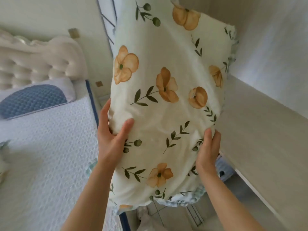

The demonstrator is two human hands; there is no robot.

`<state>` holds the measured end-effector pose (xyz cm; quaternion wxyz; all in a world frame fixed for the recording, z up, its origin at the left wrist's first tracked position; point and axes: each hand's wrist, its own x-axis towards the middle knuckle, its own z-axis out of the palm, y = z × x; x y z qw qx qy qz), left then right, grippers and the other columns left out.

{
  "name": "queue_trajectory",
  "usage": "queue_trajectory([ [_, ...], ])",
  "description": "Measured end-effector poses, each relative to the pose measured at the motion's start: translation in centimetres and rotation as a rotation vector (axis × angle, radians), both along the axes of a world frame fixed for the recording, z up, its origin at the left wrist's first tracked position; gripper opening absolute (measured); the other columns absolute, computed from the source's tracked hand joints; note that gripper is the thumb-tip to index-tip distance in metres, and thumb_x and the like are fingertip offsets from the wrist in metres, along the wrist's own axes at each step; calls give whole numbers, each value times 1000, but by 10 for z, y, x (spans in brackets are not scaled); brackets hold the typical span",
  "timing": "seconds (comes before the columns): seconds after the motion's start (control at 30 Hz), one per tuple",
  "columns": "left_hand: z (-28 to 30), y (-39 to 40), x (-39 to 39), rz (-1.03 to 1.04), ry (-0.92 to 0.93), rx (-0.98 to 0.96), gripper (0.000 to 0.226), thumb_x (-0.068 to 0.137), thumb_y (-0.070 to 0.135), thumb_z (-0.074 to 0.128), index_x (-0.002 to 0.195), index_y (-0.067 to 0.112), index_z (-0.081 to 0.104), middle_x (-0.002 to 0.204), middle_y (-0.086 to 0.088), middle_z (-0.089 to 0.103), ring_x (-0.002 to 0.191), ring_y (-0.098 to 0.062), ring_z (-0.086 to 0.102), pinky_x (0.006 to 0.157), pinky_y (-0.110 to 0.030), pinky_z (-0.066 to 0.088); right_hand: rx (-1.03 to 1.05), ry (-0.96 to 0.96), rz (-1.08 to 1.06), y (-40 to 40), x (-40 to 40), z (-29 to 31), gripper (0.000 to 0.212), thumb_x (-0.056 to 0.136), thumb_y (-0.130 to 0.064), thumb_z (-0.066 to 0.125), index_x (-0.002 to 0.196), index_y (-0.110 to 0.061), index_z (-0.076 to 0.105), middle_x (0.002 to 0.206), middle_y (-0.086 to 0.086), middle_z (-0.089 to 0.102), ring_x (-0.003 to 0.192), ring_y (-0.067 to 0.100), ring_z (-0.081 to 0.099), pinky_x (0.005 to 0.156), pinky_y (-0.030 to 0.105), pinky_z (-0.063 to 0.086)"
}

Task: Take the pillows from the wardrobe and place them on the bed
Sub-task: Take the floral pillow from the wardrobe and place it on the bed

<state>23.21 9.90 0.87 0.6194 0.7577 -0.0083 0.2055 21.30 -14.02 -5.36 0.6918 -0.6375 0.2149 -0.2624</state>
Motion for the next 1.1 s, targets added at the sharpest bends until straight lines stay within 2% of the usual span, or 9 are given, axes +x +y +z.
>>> queue_trajectory([
  [0.17,-13,60,-14,176,-71,-38,69,86,67,50,145,33,40,131,18,56,115,8,54,83,-4,45,-62,-103,198,58,26,12,40,92,-47,48,129,-33,46,122,-24,58,112,-2,56,88,20,50],
  [0.23,-18,86,-11,246,-67,-53,68,87,68,49,145,33,41,127,21,58,113,9,56,81,-5,46,-75,-121,277,83,42,16,33,91,-47,51,123,-38,49,116,-24,61,108,-1,59,85,21,52],
  [0.37,-27,138,5,376,-53,-87,69,85,73,47,143,36,43,131,14,59,116,2,57,88,-17,47,-80,-95,397,134,82,19,49,85,-51,57,126,-25,49,117,-10,62,105,5,61,86,32,54],
  [0.5,-37,180,36,429,-37,-131,68,87,67,50,146,34,39,131,20,57,114,10,55,80,-3,46,-145,-71,459,184,132,19,46,81,-54,58,119,-29,52,112,-12,63,100,2,61,83,32,54],
  [0.67,-50,222,78,458,1,-148,73,86,60,55,149,30,34,124,37,56,113,16,53,80,0,44,-191,-25,518,231,190,12,36,84,-54,57,114,-37,51,110,-16,62,99,0,60,84,32,54],
  [0.83,-60,252,122,507,62,-127,70,86,59,56,147,31,37,119,44,55,111,21,51,78,2,42,-205,27,546,263,240,0,28,84,-57,55,109,-45,50,105,-21,62,94,-8,59,76,20,48],
  [0.97,-71,266,159,570,160,-122,76,80,66,57,146,36,37,134,16,56,119,9,51,89,-17,44,-227,81,577,280,286,-14,30,83,-59,53,108,-43,50,105,-21,61,94,-9,58,76,20,48],
  [1.03,-77,273,181,613,186,-115,76,78,65,58,145,34,39,130,15,57,117,9,52,89,-22,44,-246,101,596,289,314,-21,38,82,-61,52,113,-38,51,106,-19,61,94,-7,58,79,24,50],
  [1.1,-82,280,208,661,211,-111,77,78,65,58,145,31,40,133,7,57,122,-5,55,96,-32,46,-258,119,613,299,346,-27,42,81,-62,51,113,-35,51,106,-19,61,94,-5,59,81,27,52],
])
